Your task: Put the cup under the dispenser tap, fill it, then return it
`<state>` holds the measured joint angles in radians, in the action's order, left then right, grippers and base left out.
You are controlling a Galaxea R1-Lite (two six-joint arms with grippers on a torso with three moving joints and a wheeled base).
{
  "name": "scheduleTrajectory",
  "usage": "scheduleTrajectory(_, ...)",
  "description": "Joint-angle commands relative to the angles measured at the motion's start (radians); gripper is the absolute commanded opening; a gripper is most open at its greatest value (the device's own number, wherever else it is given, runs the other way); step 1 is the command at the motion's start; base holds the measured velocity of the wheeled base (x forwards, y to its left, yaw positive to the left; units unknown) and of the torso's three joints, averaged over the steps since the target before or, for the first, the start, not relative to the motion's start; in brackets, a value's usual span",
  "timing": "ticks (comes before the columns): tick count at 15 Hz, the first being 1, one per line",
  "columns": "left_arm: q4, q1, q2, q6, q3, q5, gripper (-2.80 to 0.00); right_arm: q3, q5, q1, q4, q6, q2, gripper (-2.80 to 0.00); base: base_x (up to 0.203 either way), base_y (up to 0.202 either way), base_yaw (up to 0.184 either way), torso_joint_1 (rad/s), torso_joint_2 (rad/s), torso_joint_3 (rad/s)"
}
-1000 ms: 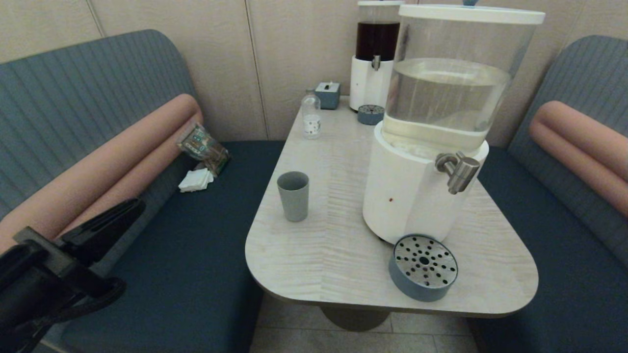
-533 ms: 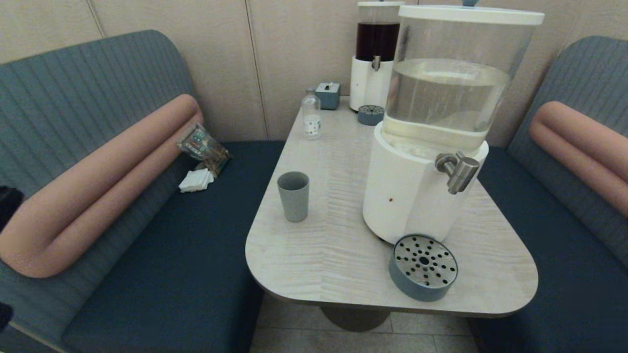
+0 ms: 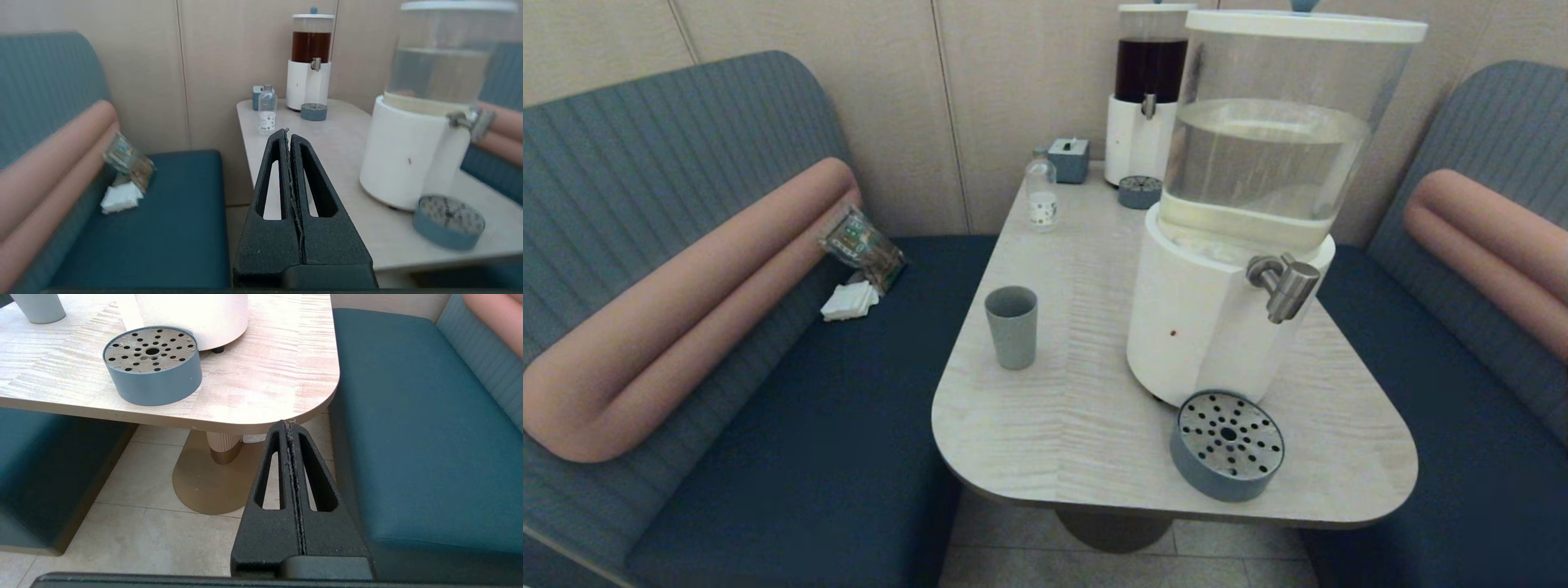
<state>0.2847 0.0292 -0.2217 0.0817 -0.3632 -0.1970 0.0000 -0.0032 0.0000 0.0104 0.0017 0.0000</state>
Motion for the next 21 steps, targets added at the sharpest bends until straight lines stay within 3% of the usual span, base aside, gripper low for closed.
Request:
scheduleTrajectory(1, -0.024, -0.005, 0.134, -0.044, 0.016, -0.013, -2.8, 0.0, 0.0, 0.0, 0.0, 0.0, 0.002, -2.8, 0.0, 0.0, 0.0, 0.0, 0.0, 0.0)
scheduleTrajectory(2, -0.051, -0.007, 0.19, -0.102, 0.036, -0.028, -2.8, 0.0, 0.0, 0.0, 0.0, 0.0, 0.002, -2.8, 0.0, 0.0, 0.0, 0.0, 0.0, 0.0)
scheduleTrajectory(3, -0.069, -0.008, 0.224, -0.198, 0.076, -0.037, -2.8, 0.0, 0.0, 0.0, 0.0, 0.0, 0.002, -2.8, 0.0, 0.0, 0.0, 0.0, 0.0, 0.0)
scheduleTrajectory(4, -0.057, -0.009, 0.227, -0.227, 0.117, -0.037, -2.8, 0.0, 0.0, 0.0, 0.0, 0.0, 0.002, -2.8, 0.0, 0.0, 0.0, 0.0, 0.0, 0.0)
scheduleTrajectory(8, -0.044, -0.009, 0.225, -0.263, 0.338, 0.003, -2.8, 0.0, 0.0, 0.0, 0.0, 0.0, 0.002, -2.8, 0.0, 0.0, 0.0, 0.0, 0.0, 0.0)
scheduleTrajectory(10, -0.13, -0.009, 0.225, -0.293, 0.364, 0.093, -2.8, 0.0, 0.0, 0.0, 0.0, 0.0, 0.002, -2.8, 0.0, 0.0, 0.0, 0.0, 0.0, 0.0)
scheduleTrajectory(12, -0.214, -0.009, 0.225, -0.297, 0.363, 0.175, -2.8, 0.0, 0.0, 0.0, 0.0, 0.0, 0.002, -2.8, 0.0, 0.0, 0.0, 0.0, 0.0, 0.0)
scheduleTrajectory(16, -0.258, -0.01, 0.223, -0.283, 0.363, 0.136, -2.8, 0.0, 0.0, 0.0, 0.0, 0.0, 0.002, -2.8, 0.0, 0.0, 0.0, 0.0, 0.0, 0.0)
scheduleTrajectory(21, -0.311, -0.011, 0.223, -0.217, 0.354, 0.139, -2.8, 0.0, 0.0, 0.0, 0.0, 0.0, 0.002, -2.8, 0.0, 0.0, 0.0, 0.0, 0.0, 0.0)
